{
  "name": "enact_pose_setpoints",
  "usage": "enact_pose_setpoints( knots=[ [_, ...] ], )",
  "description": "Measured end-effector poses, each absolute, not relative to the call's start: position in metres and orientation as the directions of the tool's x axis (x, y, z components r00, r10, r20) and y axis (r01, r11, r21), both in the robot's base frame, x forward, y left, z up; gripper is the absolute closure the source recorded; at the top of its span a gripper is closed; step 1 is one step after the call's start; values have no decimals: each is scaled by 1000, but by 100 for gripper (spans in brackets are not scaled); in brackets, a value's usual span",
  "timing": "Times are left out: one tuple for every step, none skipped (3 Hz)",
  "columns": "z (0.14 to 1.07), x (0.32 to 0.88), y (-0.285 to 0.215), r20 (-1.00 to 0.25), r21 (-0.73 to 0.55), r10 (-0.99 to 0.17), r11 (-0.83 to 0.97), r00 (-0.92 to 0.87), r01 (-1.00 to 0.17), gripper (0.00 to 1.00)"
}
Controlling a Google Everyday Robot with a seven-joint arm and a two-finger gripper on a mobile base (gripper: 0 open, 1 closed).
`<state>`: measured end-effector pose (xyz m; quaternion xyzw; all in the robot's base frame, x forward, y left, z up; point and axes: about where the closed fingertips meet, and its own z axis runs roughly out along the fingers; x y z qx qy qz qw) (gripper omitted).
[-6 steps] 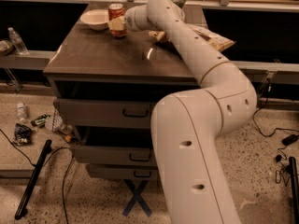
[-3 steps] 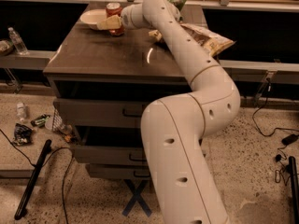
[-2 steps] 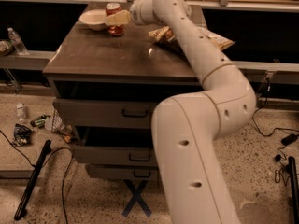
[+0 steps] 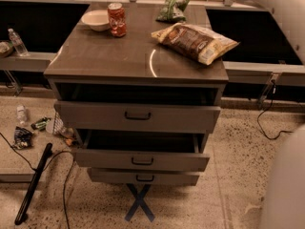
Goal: Move coke can near paper bowl
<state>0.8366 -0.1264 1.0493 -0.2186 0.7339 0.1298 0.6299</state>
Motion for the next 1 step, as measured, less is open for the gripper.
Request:
enact_pose_setpoints(
  knots=[
    [1040, 836, -114, -977, -83, -169, 861, -129, -503, 0]
  ],
)
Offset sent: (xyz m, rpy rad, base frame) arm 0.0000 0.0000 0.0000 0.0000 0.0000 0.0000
